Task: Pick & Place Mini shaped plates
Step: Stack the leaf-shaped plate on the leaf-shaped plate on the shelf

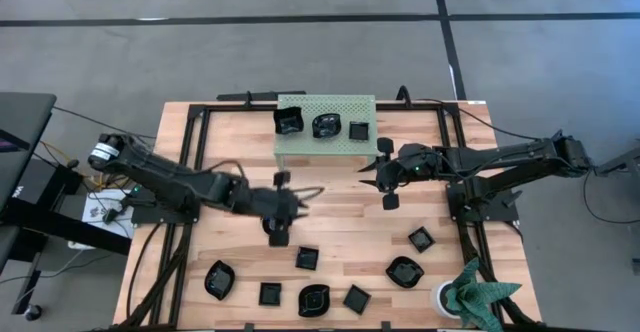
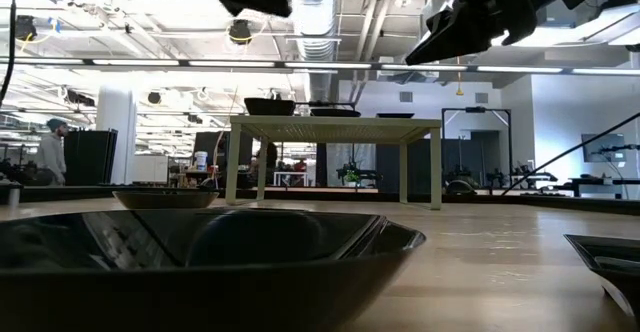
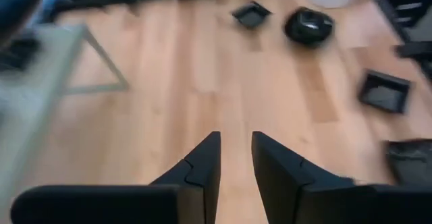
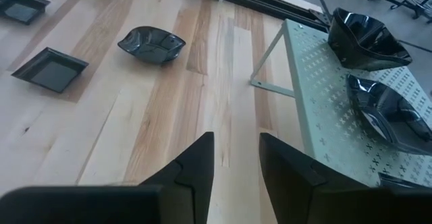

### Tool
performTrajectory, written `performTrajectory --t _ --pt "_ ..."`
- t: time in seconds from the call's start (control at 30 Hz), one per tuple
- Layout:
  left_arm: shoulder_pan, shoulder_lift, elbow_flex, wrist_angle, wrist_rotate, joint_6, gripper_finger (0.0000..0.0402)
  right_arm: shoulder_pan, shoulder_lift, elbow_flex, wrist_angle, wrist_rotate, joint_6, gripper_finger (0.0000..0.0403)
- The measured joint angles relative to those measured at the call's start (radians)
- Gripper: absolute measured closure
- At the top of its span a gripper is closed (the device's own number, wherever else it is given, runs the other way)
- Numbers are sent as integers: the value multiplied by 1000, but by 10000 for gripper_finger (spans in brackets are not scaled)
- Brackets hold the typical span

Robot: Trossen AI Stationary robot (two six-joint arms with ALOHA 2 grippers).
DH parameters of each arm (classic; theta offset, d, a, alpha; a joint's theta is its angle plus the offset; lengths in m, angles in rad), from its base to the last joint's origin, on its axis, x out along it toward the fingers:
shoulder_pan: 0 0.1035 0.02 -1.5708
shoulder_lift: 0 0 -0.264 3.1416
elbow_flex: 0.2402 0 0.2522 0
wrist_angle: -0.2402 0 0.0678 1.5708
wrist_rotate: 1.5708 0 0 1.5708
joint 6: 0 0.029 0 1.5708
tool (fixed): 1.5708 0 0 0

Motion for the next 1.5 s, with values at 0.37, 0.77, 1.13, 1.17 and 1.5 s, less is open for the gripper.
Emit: performTrajectory --t 0.37,0.77,1.13,1.17,1.5 --pt "-136 1 -297 2 -4 -308 316 0 0 0 -2 0 -2 290" --pt "-139 1 -438 77 32 -367 316 0 0 0 -3 0 -17 290" --pt "-139 1 -492 180 62 -381 316 0 0 0 -2 0 -17 290" --pt "-139 1 -492 193 66 -381 316 0 0 0 -2 0 -17 290" --pt "-139 1 -492 253 67 -381 316 0 0 0 -2 0 -16 290"
